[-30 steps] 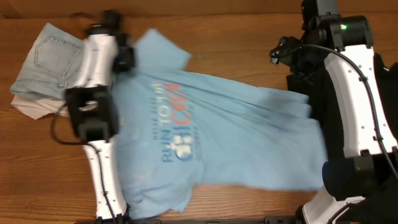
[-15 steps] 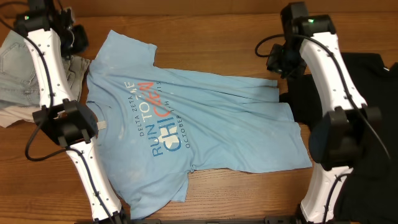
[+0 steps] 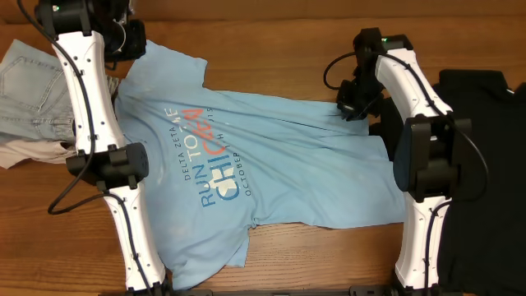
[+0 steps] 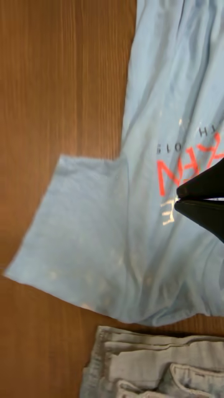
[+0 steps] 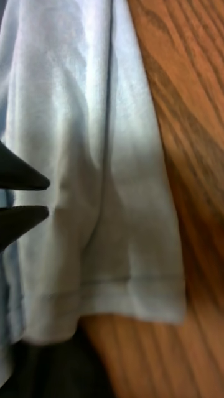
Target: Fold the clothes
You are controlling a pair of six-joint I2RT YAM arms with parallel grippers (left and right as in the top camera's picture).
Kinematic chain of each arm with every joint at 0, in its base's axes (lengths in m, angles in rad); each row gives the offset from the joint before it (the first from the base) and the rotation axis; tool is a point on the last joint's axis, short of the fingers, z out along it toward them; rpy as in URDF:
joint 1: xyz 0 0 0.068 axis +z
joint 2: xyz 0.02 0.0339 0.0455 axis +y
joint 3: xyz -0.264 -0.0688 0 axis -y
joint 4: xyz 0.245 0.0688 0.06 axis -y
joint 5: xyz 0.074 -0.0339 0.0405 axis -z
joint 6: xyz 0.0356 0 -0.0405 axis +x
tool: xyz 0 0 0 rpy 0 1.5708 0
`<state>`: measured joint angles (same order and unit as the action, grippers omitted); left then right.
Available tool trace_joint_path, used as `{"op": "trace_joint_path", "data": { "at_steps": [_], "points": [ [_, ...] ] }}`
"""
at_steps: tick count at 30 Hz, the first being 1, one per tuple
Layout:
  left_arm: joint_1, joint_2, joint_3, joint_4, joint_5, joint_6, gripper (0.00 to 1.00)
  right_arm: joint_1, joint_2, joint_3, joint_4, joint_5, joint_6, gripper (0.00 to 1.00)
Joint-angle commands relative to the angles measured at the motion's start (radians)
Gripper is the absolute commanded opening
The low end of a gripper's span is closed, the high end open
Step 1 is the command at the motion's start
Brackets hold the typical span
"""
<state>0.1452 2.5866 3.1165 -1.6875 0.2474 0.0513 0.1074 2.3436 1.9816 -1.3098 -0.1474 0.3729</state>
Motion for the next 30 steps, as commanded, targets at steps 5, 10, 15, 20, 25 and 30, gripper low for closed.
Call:
{"op": "trace_joint_path", "data": {
  "at_steps": [5, 10, 15, 20, 25, 30],
  "points": [
    [-0.089, -0.328, 0.026, -0.002, -0.041, -0.016, 0.11, 0.002, 0.027, -0.163, 0.208, -0.079, 0.019, 0.15],
    [-0.135, -0.439, 0.025, -0.002, -0.047, -0.063, 0.14, -0.02, 0.027, -0.242, 0.454, -0.043, 0.105, 0.14],
    [-0.164, -0.518, 0.025, -0.002, -0.048, -0.066, 0.21, -0.111, 0.027, -0.215, 0.679, -0.003, 0.101, 0.11],
    [-0.164, -0.595, 0.003, -0.002, -0.047, -0.068, 0.29, -0.244, 0.026, -0.117, 0.702, -0.016, 0.074, 0.04],
    [-0.165, -0.657, -0.063, -0.002, -0.045, -0.078, 0.36, -0.327, 0.012, 0.067, 0.548, -0.192, -0.1, 0.13],
    [-0.165, -0.691, -0.237, -0.002, -0.054, -0.078, 0.39, -0.326, 0.003, 0.272, 0.284, -0.307, -0.145, 0.22]
  ]
}}
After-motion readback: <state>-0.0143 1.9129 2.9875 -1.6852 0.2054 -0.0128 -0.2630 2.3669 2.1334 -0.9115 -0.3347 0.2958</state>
